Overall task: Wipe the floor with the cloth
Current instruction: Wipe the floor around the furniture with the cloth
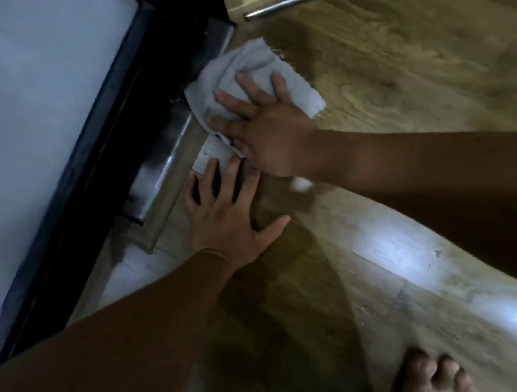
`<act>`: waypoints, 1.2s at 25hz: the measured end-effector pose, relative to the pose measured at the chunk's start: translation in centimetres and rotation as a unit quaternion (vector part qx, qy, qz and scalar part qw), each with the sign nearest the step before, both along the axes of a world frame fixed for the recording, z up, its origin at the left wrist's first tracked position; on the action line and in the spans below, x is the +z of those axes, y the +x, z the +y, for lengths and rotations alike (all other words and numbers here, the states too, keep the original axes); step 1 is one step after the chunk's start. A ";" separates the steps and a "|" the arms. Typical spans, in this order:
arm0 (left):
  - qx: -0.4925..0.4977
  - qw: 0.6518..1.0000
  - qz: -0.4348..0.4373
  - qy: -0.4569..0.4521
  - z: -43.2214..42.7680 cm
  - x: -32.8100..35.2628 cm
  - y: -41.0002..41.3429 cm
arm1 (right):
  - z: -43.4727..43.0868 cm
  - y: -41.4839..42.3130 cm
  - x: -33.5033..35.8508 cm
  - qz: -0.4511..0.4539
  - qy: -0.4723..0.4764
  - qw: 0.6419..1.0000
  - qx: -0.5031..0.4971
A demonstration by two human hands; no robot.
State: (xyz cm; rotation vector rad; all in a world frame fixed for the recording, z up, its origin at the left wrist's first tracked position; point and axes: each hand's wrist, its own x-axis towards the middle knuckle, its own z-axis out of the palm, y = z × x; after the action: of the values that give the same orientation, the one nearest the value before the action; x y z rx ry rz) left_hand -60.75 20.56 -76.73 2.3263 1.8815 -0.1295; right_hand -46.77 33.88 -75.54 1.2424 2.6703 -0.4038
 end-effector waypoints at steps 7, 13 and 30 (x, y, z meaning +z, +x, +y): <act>-0.088 0.996 0.027 -0.006 0.6 -0.7 -0.7 | -2.1 1.9 0.6 -0.017 -0.031 0.993 -0.109; -0.105 0.994 0.012 0.043 0.2 -1.4 -1.3 | -18.2 14.9 1.5 0.003 -0.023 0.935 -0.353; -0.091 0.995 -0.029 0.019 0.5 -0.3 -0.5 | -24.0 20.4 4.3 -0.097 -0.161 0.744 -0.641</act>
State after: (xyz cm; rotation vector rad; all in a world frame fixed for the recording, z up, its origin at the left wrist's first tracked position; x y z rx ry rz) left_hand -61.27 21.05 -77.02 2.4968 1.6570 -0.0455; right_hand -26.38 9.84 -71.25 2.5659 1.0732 -0.7515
